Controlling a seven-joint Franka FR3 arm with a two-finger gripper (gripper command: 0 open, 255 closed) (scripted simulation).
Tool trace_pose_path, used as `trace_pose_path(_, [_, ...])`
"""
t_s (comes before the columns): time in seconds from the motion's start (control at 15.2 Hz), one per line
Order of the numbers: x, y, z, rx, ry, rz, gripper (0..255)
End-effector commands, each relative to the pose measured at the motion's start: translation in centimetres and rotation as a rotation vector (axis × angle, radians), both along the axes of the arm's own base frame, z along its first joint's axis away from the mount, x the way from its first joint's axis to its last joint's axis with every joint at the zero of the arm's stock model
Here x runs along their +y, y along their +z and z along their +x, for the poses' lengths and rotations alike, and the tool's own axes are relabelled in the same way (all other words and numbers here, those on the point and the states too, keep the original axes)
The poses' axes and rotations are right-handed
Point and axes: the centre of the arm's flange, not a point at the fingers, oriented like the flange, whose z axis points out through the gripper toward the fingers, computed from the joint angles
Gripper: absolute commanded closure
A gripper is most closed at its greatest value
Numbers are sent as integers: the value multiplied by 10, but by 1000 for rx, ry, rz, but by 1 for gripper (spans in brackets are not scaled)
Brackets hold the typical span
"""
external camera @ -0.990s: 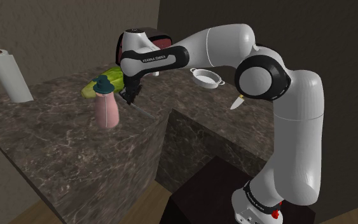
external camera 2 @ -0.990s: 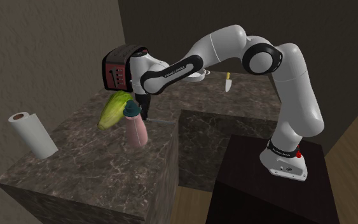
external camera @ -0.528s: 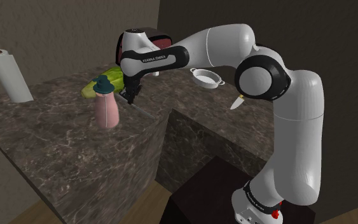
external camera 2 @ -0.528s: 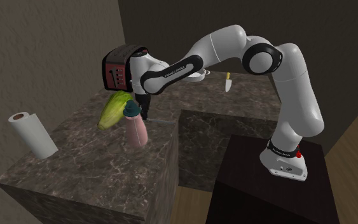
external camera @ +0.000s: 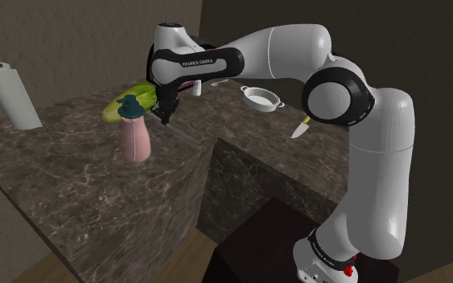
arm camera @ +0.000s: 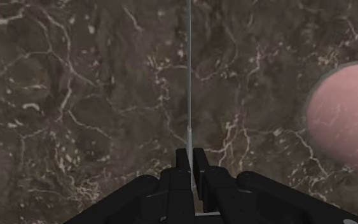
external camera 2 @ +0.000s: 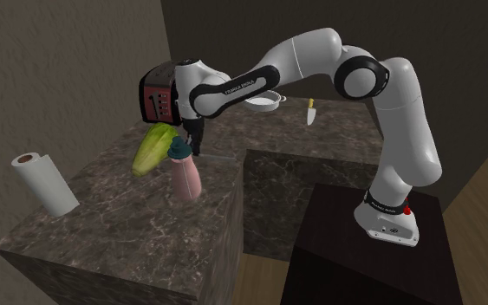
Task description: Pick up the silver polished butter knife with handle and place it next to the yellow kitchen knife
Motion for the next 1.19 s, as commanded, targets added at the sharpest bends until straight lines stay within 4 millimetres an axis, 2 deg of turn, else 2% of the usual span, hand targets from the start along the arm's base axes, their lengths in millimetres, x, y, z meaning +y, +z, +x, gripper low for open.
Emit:
trace_pose_path(0.0, [0, 11, 0, 0, 0, 0, 255])
trace_pose_path(0.66, [0, 63, 0, 0, 0, 0, 255])
trace_pose_path(1.12, [-69, 64, -62, 0, 0, 0, 255])
